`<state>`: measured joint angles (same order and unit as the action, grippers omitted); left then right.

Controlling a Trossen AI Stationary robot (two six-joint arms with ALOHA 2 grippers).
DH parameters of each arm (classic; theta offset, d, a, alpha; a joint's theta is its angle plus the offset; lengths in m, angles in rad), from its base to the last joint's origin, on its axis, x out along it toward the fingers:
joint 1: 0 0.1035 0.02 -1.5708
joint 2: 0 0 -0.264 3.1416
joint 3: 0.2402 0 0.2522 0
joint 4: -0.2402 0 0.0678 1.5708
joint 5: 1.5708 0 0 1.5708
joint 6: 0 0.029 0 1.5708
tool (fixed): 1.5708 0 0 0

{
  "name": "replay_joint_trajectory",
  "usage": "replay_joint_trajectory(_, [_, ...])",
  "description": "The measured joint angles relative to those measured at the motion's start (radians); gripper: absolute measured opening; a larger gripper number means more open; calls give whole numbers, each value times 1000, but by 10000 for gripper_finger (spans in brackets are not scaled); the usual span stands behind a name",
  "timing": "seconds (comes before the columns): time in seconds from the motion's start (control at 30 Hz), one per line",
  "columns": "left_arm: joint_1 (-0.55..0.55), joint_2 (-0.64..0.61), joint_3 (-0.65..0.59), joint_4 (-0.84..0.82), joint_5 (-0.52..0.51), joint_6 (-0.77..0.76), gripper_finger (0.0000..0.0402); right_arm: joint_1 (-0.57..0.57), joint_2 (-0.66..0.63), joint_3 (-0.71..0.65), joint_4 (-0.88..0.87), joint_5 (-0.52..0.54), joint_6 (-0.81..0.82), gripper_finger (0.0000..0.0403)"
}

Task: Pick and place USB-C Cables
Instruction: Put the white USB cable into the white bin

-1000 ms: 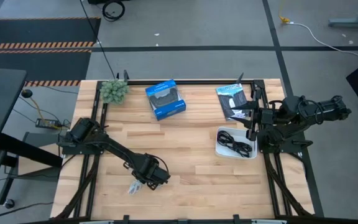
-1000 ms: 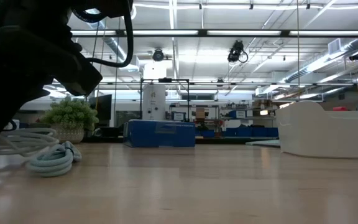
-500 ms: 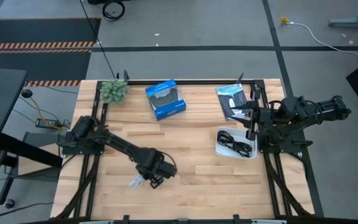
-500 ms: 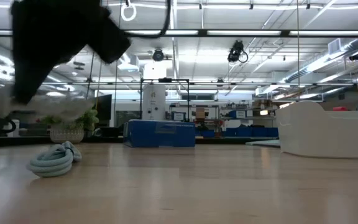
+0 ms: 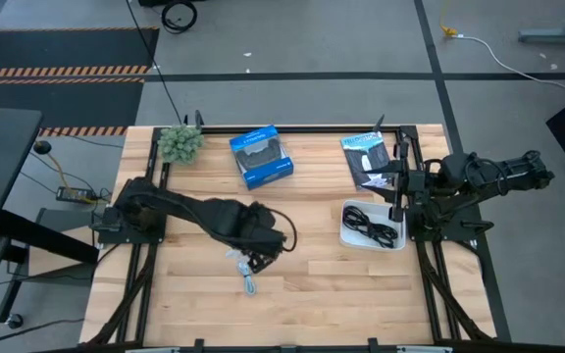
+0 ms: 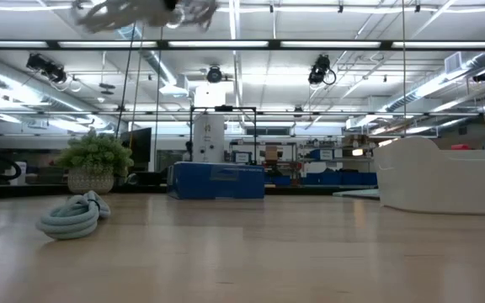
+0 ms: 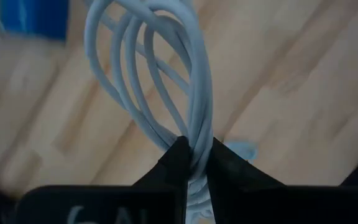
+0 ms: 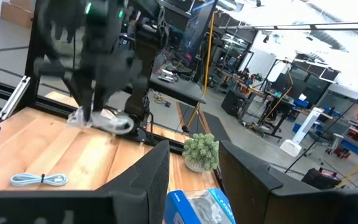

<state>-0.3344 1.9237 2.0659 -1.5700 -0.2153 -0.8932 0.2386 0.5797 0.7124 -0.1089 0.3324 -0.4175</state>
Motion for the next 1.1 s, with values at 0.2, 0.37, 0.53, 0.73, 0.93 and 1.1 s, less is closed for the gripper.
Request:
replay_joint_trajectory(0.2, [-2,-20,157,-4,-174,92,40,0,1,0,-15,0,8,146])
replay_joint_trajectory(0.37, [-16,-40,271,3,-347,225,40,0,1,0,-19,16,23,146])
replay_joint_trajectory(0.53, [-35,-88,279,48,-511,359,47,0,3,0,-18,16,23,146])
replay_joint_trajectory(0.73, [-45,-120,279,89,-671,484,45,0,38,0,15,15,28,146])
replay_joint_trajectory(0.93, [-51,-119,278,201,-730,623,45,0,71,0,50,16,13,146])
replay_joint_trajectory(1.1, [-52,-119,278,346,-707,782,45,0,77,0,67,15,7,146])
